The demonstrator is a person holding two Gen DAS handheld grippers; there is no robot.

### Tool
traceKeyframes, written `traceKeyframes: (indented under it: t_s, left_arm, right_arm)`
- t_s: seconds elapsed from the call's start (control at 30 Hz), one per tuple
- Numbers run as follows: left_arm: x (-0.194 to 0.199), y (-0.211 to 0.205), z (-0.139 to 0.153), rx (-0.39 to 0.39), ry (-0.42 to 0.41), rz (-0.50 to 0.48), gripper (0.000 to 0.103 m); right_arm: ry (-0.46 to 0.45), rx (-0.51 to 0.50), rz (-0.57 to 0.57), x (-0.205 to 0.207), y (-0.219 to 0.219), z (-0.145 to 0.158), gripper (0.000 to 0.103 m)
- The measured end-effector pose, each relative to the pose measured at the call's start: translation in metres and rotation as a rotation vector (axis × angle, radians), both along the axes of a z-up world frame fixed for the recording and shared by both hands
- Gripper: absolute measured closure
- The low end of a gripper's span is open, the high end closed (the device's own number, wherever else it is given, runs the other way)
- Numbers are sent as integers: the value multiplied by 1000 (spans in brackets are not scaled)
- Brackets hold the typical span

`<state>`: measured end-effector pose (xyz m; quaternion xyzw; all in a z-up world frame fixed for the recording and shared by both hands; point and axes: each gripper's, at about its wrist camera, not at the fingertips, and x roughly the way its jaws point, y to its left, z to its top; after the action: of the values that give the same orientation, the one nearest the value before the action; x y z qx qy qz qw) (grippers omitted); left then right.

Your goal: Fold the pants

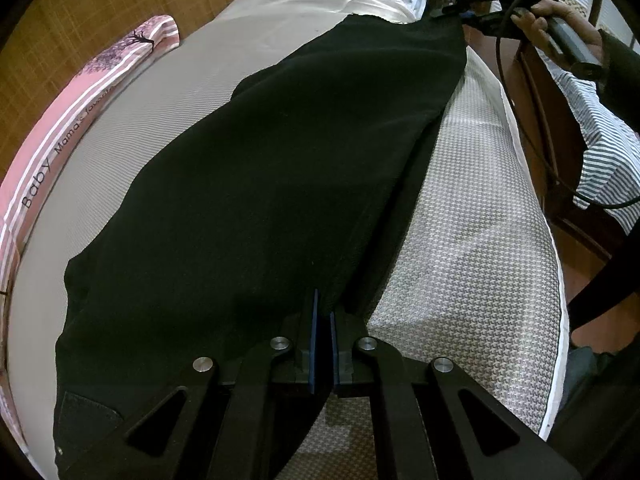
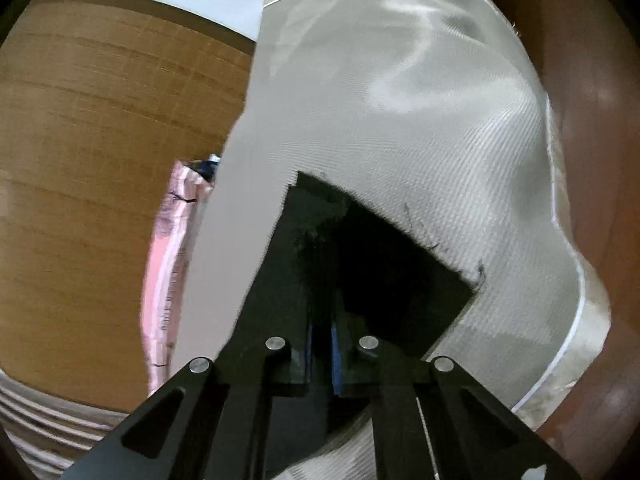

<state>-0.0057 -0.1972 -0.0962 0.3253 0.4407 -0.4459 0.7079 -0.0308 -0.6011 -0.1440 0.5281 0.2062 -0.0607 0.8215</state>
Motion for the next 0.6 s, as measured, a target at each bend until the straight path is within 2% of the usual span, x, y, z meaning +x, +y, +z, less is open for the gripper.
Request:
traceKeyframes:
  t_s: [0.1, 0.23, 0.37, 0.5, 0.6]
  left_arm:
    - [1, 0, 0, 2, 0, -2, 98]
    - [1, -1, 1, 1, 2, 6, 98]
    - [1, -1, 0, -2, 2, 5, 97]
    - [3, 2, 1, -8, 14, -9, 97]
    - [3, 3, 2, -6, 11, -16, 96]
  right_arm:
    - [7, -35, -14, -2, -5, 2, 98]
    - [-7, -139, -50, -10, 0, 18, 99]
    - [49, -225, -90, -17, 6, 16, 100]
    - [145, -210, -93, -11, 0, -18, 100]
    - [142, -175, -111, -14, -4, -21, 100]
